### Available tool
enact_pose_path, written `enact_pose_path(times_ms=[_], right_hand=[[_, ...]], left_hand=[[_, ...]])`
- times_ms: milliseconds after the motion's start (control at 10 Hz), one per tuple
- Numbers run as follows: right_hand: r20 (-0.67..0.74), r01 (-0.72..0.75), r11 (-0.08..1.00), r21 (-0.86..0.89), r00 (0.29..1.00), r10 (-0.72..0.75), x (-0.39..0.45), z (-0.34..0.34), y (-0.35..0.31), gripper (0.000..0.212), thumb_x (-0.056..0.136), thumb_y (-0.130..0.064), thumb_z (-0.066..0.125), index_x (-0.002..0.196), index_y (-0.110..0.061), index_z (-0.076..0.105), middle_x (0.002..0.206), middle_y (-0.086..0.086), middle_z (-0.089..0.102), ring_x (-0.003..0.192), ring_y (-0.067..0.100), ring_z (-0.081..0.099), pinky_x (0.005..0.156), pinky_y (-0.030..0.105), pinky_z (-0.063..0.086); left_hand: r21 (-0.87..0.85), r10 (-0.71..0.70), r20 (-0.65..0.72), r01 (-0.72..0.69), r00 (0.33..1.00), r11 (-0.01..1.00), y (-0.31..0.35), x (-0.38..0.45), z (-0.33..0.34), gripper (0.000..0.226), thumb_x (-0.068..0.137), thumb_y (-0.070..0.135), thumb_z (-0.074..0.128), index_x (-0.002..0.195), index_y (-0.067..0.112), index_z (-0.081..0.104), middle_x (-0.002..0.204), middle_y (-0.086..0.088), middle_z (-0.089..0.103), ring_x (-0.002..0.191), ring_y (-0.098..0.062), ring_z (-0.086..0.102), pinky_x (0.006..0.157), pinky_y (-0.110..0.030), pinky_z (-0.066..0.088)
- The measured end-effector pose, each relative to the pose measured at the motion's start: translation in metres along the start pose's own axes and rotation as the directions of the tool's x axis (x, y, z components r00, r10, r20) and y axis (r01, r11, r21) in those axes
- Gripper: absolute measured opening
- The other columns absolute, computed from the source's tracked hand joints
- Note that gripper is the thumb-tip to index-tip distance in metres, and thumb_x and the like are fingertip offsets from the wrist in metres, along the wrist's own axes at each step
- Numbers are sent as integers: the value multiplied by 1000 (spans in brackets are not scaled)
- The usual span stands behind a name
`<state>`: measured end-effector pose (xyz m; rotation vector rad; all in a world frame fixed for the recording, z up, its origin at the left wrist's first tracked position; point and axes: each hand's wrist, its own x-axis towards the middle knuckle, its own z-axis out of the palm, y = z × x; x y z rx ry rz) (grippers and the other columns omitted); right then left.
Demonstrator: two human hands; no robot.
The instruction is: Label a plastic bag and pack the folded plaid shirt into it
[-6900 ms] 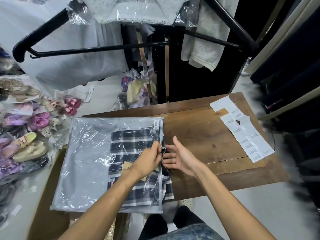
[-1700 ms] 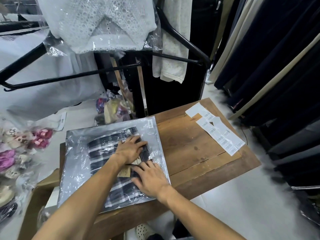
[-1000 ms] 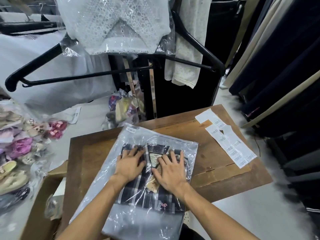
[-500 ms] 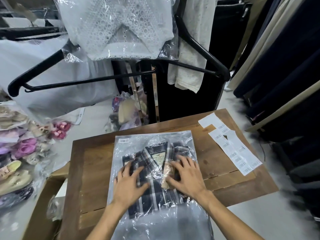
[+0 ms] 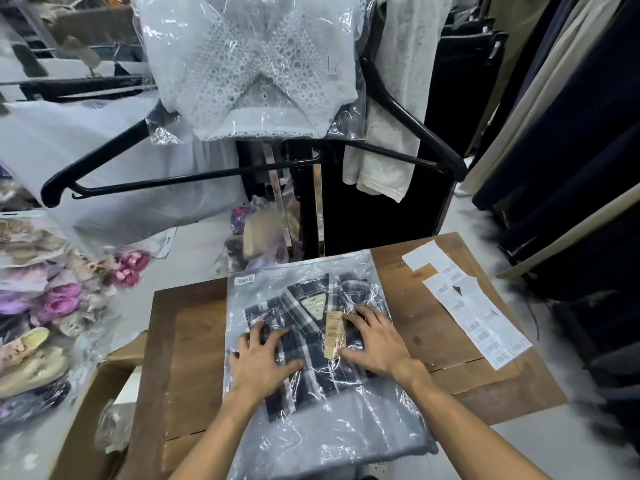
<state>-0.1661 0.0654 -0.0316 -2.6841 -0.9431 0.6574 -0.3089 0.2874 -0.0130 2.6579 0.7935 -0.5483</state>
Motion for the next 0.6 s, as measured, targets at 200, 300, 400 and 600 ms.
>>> enact_pose_path(times_ms=[200,300,400,600], right_hand=[[-43,8,999,-32,999,-10,-1,8,2,85,82,-77,41,154,-31,30,165,4,25,152,26,18,124,48,14],[-34,-2,998,-60,999,-1,3,-1,1,80,82,-78,40,148,-32,38,159,3,33,146,26,27,119,47,24],[110,-80,996,-36,990,84,14,-31,-7,62,87,-73,43,133,-33,53,147,5,44,136,26,39,114,51,33],[185,-245,665,706,969,162,38,-105,-55,59,96,-66,48,104,-11,68,100,7,68,85,20,65,77,34,49]], left_hand=[[-12,3,33,-2,999,1000,-1,2,-3,88,66,88,57,144,53,33,161,-4,20,143,-34,23,113,-61,33],[-18,-5,90,6,996,1000,1,4,-16,87,64,85,64,141,55,35,159,-5,19,143,-35,22,113,-60,32],[-94,-19,276,47,961,994,4,14,-44,76,72,74,71,138,47,44,160,-9,16,148,-37,17,119,-53,23],[-637,128,216,40,968,770,49,12,-122,39,99,50,54,112,16,65,97,-1,65,67,-6,60,59,-21,47]])
